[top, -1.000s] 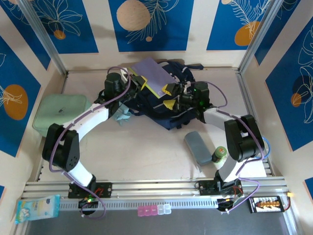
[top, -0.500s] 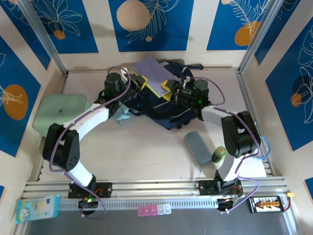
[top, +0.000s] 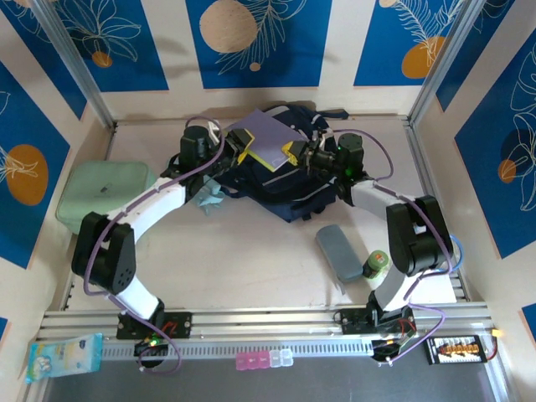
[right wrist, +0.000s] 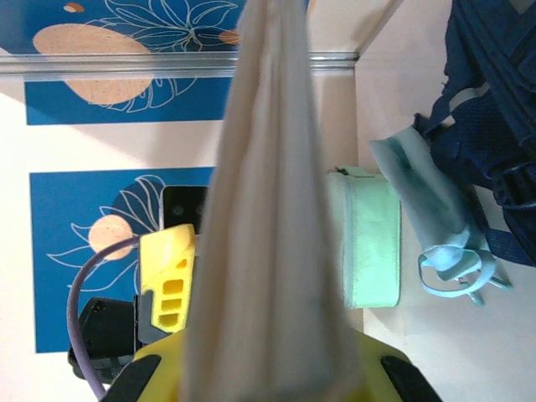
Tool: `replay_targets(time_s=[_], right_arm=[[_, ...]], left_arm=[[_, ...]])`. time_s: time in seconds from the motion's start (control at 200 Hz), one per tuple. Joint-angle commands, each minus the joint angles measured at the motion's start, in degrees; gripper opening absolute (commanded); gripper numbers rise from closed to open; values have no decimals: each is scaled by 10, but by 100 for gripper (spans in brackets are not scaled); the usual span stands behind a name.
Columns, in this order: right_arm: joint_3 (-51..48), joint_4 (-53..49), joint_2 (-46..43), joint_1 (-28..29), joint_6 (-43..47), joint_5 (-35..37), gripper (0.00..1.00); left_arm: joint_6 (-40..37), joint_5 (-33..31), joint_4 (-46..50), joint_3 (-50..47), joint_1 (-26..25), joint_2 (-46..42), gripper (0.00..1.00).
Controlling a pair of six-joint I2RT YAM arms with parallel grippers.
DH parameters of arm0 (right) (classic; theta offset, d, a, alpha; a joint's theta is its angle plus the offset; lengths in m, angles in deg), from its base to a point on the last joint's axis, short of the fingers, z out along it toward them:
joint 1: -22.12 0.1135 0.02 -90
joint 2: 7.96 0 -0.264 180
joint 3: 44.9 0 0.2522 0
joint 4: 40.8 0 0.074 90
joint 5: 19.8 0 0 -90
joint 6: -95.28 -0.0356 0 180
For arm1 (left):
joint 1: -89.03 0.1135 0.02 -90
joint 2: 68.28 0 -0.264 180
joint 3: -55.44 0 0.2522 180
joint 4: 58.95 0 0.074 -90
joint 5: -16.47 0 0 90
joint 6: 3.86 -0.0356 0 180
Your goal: Pack the student bag
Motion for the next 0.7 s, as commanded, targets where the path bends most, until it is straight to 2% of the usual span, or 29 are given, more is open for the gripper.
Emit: replay_targets(time_s=[0.0,0.2,0.385,0.56,0.695], right_arm=[[-7,-84,-54,-16,87,18,0],[-8,-250,-144,-65,224,73,0],[-4,-395,-226,-119,324,156,0],[9,-536,-273,-162,349,243,0],[-5,-577,-301,-191,348,255,0]], left_arm=[[-100,-25,109,20,-4,-35,64],[-306,-109,252,61,-49,-44,79],[-448,-125,362,173,-106,45,98],[-580,-169,443,305,-155,163,100],[-656,-196,478,393,-183,246,100]])
